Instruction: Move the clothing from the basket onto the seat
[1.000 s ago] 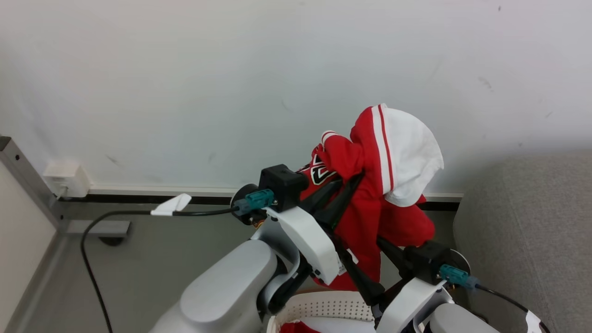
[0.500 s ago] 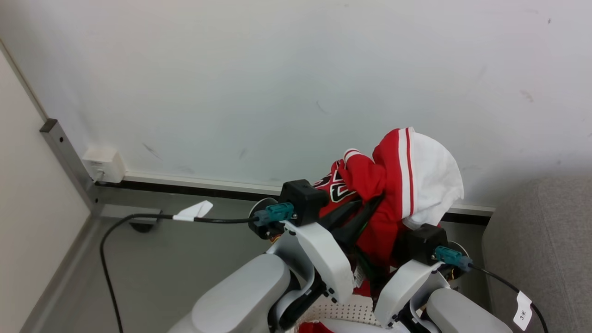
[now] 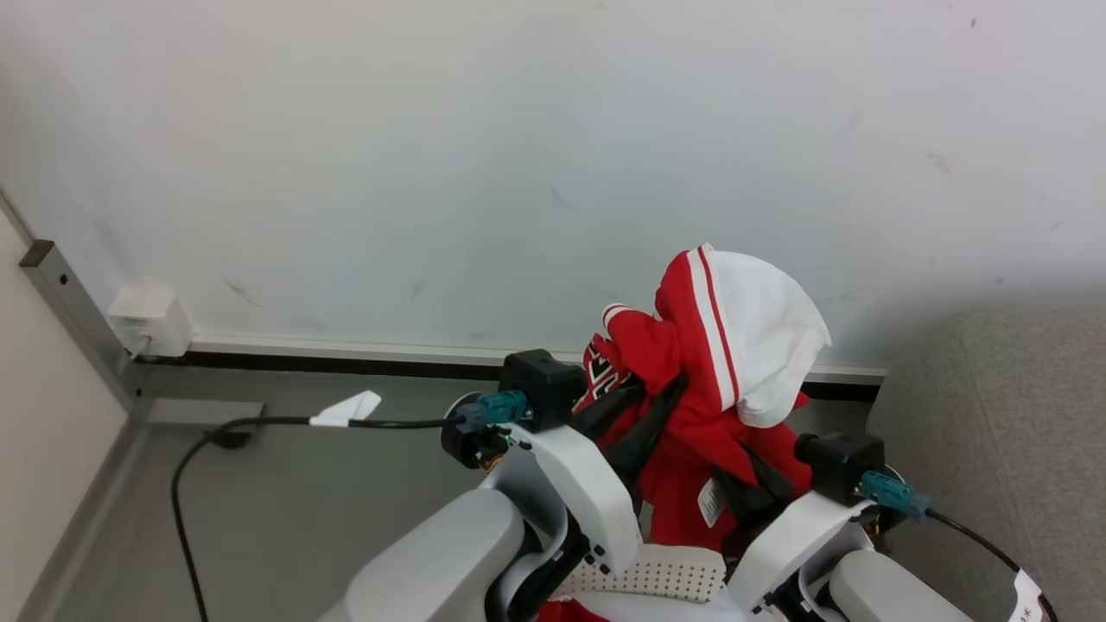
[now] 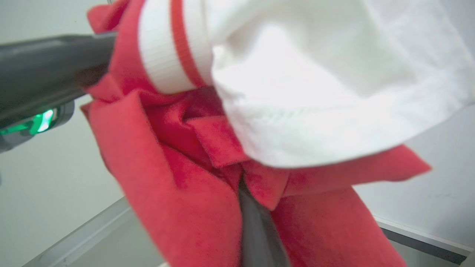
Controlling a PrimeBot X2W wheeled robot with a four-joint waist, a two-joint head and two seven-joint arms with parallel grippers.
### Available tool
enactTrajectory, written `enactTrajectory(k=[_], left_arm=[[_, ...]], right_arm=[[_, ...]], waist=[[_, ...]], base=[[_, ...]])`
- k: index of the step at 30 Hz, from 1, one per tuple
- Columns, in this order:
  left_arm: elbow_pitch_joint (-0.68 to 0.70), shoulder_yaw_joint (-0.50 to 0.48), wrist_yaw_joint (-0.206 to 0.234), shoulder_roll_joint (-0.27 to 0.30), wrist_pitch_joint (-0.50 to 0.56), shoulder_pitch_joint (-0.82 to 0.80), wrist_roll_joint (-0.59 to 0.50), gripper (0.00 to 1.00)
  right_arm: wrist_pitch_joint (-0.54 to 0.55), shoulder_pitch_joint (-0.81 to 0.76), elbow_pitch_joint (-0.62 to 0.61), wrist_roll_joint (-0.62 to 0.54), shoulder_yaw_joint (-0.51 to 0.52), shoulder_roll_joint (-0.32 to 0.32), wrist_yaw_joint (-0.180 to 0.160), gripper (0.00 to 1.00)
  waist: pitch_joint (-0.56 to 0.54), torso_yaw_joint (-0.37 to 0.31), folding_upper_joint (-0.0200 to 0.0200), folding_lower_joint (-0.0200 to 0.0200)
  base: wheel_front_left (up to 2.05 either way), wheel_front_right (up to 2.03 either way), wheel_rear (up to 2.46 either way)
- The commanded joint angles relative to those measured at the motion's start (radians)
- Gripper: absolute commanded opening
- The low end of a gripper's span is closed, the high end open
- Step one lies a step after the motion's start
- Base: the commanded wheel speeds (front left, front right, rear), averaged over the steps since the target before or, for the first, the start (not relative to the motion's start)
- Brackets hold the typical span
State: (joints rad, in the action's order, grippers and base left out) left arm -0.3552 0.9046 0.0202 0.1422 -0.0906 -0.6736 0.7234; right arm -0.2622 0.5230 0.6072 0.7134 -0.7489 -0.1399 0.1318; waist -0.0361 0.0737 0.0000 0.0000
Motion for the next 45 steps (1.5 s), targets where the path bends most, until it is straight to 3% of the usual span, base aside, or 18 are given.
enactTrajectory(k=[1,2,14,23,33,39,45], left_arm=[[-0.002,0.001,0.002,0.002,-0.003,0.013,0.016,0.89],[0.000,0.005,0.001,-0.002,-0.002,0.015,0.016,1.00],[0.063,0.013,0.005,0.008,-0.056,0.040,-0.004,1.00],[0.096,0.014,-0.005,0.040,-0.099,0.046,-0.024,1.00],[0.074,0.033,-0.009,0.067,-0.134,0.026,-0.077,1.00],[0.044,0.047,-0.018,0.066,-0.146,0.019,-0.101,1.00],[0.032,0.057,-0.028,0.065,-0.150,0.004,-0.109,1.00]], right_arm=[[-0.002,-0.014,-0.010,-0.008,0.006,-0.010,-0.002,0.00],[-0.002,-0.022,-0.023,-0.016,0.014,-0.015,-0.002,0.00],[-0.002,-0.079,-0.164,-0.089,0.145,-0.114,-0.002,0.00],[-0.002,-0.113,-0.308,-0.126,0.317,-0.145,-0.002,0.00],[-0.002,-0.179,-0.436,-0.131,0.411,-0.199,-0.002,0.00],[-0.002,-0.198,-0.479,-0.138,0.436,-0.193,-0.002,0.00],[-0.002,-0.161,-0.503,-0.137,0.448,-0.205,-0.002,0.00]], waist=[[0.002,-0.010,0.0000,0.0000],[0.002,-0.016,0.0000,0.0000],[0.009,-0.141,0.0000,0.0000],[0.036,-0.289,0.0000,0.0000],[0.075,-0.437,0.0000,0.0000],[0.102,-0.483,0.0000,0.0000],[0.145,-0.484,0.0000,0.0000]], base=[[0.00,0.00,0.00],[0.00,0.00,0.00],[0.00,0.00,0.00],[0.00,0.00,0.00],[0.00,0.00,0.00],[0.00,0.00,0.00],[0.00,0.00,0.00]])
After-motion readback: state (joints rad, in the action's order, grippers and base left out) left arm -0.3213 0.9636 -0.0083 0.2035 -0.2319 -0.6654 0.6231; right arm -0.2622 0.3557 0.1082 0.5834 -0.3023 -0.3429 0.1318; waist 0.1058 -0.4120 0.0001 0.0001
